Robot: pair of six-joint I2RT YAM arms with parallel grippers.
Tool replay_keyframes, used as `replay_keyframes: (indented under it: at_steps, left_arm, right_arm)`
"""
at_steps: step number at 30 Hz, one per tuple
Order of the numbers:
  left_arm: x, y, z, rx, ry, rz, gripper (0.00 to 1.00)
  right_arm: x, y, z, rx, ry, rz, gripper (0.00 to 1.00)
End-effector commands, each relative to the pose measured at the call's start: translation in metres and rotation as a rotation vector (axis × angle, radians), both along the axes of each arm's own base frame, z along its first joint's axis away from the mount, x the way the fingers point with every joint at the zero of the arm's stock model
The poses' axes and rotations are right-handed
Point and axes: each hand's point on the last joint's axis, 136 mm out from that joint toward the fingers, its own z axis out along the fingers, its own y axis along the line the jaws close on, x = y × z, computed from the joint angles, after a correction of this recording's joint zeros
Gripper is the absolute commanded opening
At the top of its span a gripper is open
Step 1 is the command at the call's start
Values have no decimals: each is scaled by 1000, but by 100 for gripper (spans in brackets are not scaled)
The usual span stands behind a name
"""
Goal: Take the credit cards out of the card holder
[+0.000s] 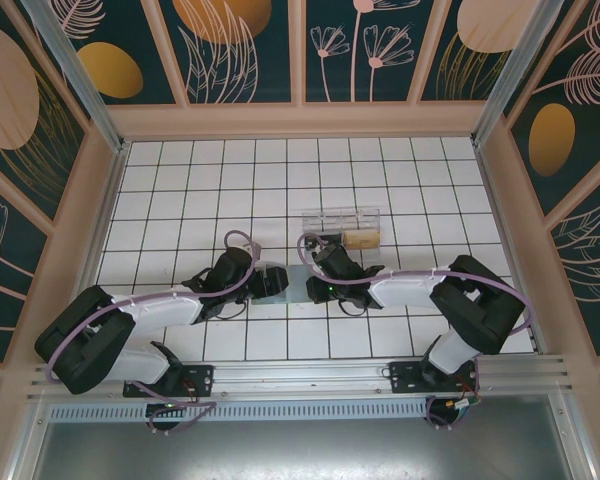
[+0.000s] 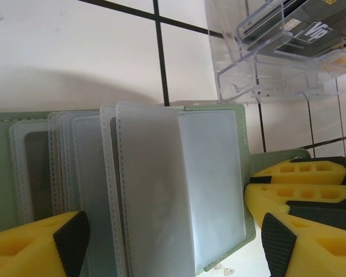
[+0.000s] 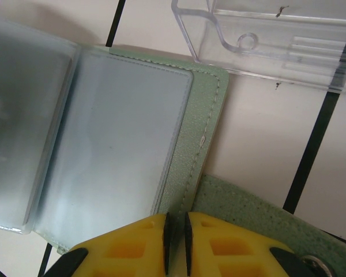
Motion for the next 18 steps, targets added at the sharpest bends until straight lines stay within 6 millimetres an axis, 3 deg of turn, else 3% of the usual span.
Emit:
replay_keyframes:
  at_steps: [1, 8, 18]
  left_arm:
    - [2, 13, 2, 59, -14, 35, 79]
    - [4, 13, 22, 30, -72, 35, 74]
    - [0, 11, -5, 64, 1, 18, 73]
  right_arm:
    - [-5, 4, -6, -13, 22, 8, 18]
    - [-5, 4, -7, -15, 25, 10, 18]
    - [-5, 4, -7, -14, 24, 8, 18]
